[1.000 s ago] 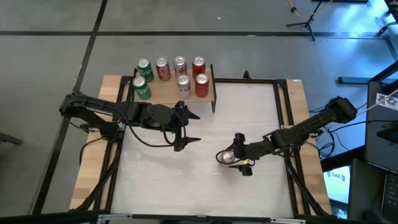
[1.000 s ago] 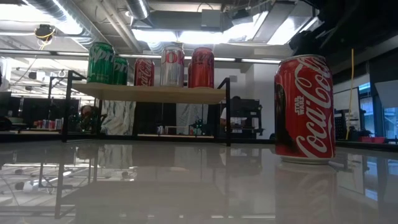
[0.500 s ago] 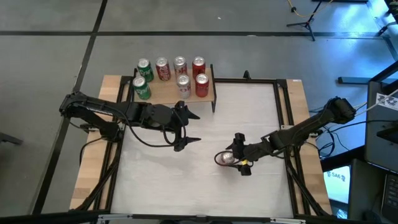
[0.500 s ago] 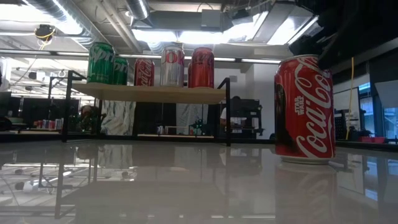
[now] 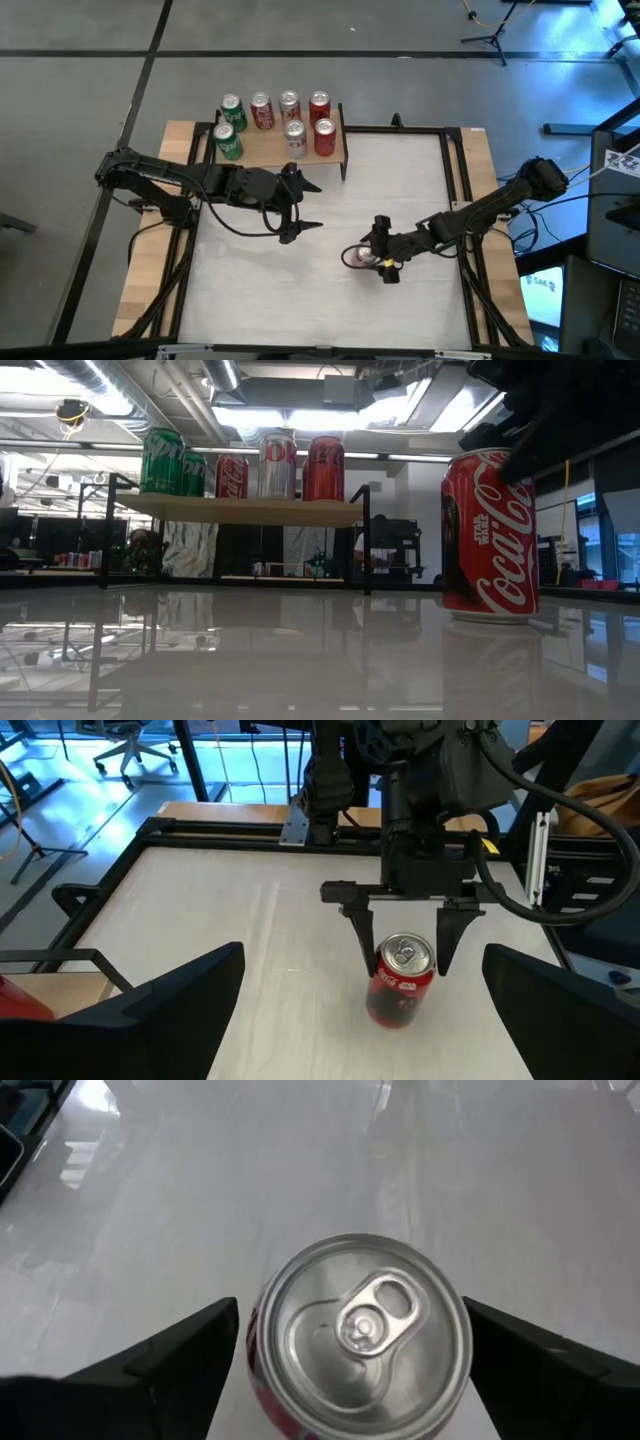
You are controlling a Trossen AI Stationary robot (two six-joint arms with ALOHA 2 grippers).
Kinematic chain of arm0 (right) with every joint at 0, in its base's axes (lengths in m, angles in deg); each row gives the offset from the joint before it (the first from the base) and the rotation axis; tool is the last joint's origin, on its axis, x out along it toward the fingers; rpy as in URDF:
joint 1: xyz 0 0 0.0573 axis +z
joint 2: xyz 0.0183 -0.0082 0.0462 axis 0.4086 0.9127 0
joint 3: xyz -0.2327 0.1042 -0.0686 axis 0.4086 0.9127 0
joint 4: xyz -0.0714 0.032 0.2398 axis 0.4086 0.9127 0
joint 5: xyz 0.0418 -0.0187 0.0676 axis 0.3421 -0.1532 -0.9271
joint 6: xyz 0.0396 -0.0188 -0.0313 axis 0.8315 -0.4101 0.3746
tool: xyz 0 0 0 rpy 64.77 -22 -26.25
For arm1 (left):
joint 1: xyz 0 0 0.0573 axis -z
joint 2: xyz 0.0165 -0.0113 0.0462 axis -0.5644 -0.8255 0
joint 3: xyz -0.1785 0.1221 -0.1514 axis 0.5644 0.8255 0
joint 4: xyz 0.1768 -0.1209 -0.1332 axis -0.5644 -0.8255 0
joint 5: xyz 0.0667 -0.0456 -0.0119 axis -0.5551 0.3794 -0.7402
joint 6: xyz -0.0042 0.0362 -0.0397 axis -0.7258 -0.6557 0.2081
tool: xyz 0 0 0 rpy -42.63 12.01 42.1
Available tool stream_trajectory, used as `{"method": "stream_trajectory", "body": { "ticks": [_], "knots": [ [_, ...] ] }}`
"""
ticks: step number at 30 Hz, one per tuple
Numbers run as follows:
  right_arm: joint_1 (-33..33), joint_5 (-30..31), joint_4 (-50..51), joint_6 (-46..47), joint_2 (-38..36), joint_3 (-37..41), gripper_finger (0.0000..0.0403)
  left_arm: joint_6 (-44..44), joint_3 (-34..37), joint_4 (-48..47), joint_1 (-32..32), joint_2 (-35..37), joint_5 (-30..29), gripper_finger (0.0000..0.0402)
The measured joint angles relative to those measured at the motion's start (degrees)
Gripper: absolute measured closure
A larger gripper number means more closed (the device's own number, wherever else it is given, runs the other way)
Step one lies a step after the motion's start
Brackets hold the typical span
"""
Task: Place canned beverage on shelf
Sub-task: Put the red white soda can on the shelf aligned with the other red white soda can
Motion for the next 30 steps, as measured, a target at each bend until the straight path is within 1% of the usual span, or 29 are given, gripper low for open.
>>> {"method": "stream_trajectory", "body": {
  "ticks": [8, 10, 13, 18, 23, 27, 30],
  "knots": [
    [0.0, 1.19, -1.28, 0.07, 0.28, -0.05, 0.0106, 0.0, -0.02, 0.0, 0.0, 0.0, -0.01, 0.0003],
    [0.0, 1.3, -1.67, 0.07, 0.61, -0.09, 0.0115, -0.01, -0.02, 0.01, 0.0, 0.0, -0.01, 0.0003],
    [0.0, 1.73, -1.7, 0.17, 0.63, -0.13, 0.0116, 0.0, -0.02, -0.01, -0.02, 0.0, -0.01, 0.0003],
    [0.02, 2.48, -2.66, 0.13, 0.75, -0.06, 0.0106, -0.02, -0.02, -0.02, -0.02, 0.0, -0.05, 0.0003],
    [-0.04, 2.85, -4.46, -0.09, 0.87, 0.11, 0.0117, -0.02, -0.02, 0.0, -0.02, 0.0, -0.5, 0.0003],
    [-0.8, 3.0, -4.7, -0.07, 0.87, -0.91, 0.0116, -0.02, -0.02, -0.01, 0.0, 0.0, -0.52, 0.0003],
    [-2.55, 2.8, -4.77, 0.13, 0.87, -2.7, 0.0115, -0.06, -0.02, -0.04, 0.16, 0.0, -2.71, 0.0003]
  ]
}}
